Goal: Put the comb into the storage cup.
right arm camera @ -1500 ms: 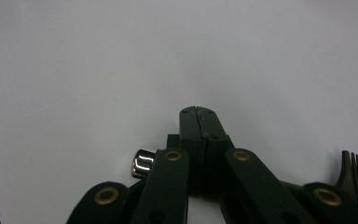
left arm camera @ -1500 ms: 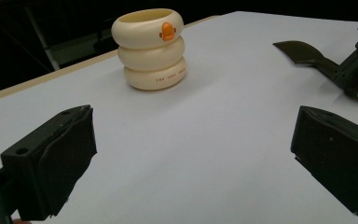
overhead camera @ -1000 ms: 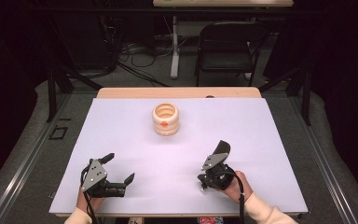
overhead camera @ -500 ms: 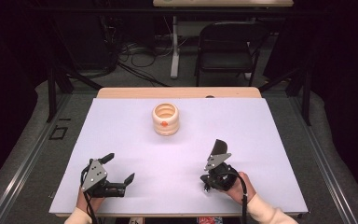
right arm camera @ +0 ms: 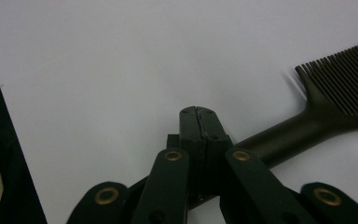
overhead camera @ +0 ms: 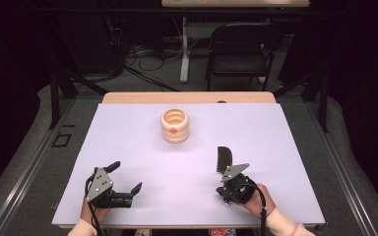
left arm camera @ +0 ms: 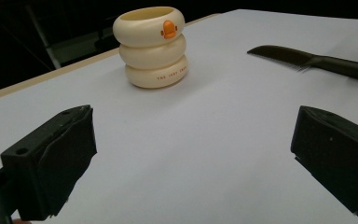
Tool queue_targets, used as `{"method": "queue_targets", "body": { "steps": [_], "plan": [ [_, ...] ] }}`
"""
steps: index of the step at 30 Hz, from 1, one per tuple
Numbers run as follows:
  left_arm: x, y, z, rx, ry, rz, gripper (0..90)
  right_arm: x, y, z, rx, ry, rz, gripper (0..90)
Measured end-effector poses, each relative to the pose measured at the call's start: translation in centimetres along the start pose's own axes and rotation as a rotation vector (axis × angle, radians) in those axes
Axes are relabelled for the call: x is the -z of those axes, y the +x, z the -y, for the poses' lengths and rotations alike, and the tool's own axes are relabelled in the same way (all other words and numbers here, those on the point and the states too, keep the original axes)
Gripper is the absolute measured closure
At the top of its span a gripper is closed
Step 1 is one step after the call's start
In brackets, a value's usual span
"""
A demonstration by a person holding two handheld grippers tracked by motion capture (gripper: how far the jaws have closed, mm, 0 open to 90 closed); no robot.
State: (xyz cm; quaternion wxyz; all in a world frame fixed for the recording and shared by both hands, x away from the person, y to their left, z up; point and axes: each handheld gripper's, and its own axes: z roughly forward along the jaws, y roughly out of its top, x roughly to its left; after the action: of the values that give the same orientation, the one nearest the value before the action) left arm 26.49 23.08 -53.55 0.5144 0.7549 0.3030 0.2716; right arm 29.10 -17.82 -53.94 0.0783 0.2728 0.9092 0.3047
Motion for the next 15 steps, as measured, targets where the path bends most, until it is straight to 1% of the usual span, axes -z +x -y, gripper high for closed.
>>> {"method": "queue_targets", "body": {
  "steps": [5, 6, 11, 12, 13, 15],
  "plan": [
    [0.0, 0.0, 0.0, -0.001, 0.003, -0.001, 0.2, 0.4, -0.1, 0.4, -0.002, 0.001, 0.005, 90.0],
    [0.0, 0.0, 0.0, 0.001, 0.003, -0.001, 0.2, 0.5, -0.2, 0.6, -0.013, 0.002, 0.010, 90.0],
    [0.0, 0.0, 0.0, 0.000, 0.004, -0.001, 0.2, 1.0, -0.4, 1.0, -0.022, 0.001, 0.021, 90.0],
    [0.0, 0.0, 0.0, 0.000, 0.004, -0.001, 0.2, 1.1, -0.4, 1.1, -0.031, 0.002, 0.023, 90.0],
    [0.0, 0.0, 0.0, 0.000, 0.003, -0.002, 0.2, 1.1, -0.5, 1.3, -0.026, 0.000, 0.025, 90.0],
    [0.0, 0.0, 0.0, 0.001, 0.006, -0.001, 0.2, 1.3, -0.6, 1.4, -0.036, 0.001, 0.029, 90.0]
  ]
}}
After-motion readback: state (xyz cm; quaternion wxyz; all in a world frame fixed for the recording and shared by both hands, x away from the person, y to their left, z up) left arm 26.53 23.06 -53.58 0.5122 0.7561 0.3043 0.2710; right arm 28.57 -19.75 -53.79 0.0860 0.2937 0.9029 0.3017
